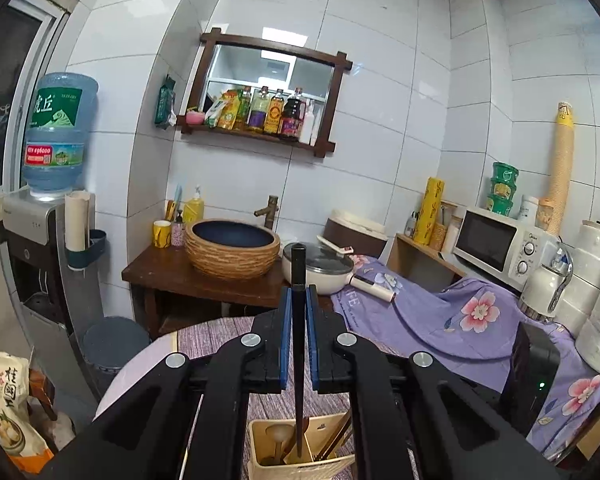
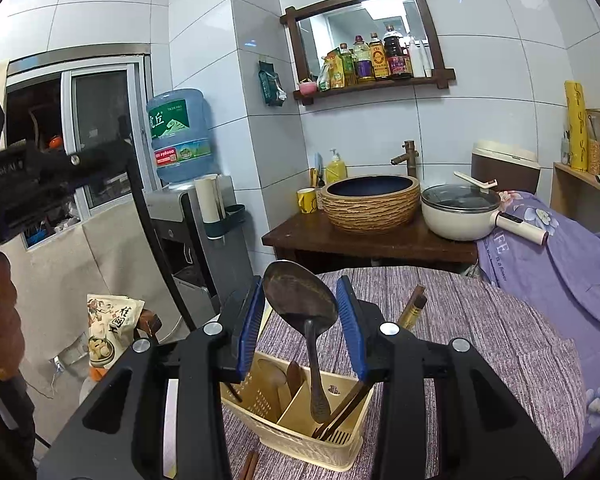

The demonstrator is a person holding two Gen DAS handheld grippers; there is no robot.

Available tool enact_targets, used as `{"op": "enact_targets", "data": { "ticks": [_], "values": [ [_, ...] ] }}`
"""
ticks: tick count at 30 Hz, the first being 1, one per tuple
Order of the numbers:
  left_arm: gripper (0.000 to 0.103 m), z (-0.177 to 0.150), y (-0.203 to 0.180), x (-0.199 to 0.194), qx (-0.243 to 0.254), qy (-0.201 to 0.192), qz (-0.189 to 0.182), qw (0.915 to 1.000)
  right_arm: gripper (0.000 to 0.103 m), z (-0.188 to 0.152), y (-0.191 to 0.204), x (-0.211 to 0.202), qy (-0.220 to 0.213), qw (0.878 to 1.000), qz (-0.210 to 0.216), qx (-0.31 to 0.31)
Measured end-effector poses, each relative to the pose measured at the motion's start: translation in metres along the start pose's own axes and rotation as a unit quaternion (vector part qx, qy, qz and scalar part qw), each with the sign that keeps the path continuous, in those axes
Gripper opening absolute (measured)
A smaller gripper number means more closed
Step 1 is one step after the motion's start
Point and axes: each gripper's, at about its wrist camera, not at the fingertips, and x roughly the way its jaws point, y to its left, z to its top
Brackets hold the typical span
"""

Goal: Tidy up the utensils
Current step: 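Lower the spoon and black chopstick into the holder and open both tools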

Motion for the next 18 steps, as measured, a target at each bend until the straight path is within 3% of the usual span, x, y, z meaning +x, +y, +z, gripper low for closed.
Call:
{"op": "enact_targets", "data": {
  "ticks": [4,18],
  "values": [
    [0.007,-0.007,-0.002,0.006,0.008,0.005,0.002,1.0,0.038,0.0,-0.001,0.003,0.0,1.0,0.0,-0.001],
    [0.007,-0.103,0.009,0.062,0.012,0.094,0.021,0.9952,0.038,-0.065,-0.005,0.03,0.044,0.999,-0.021,-0.004]
  ]
}}
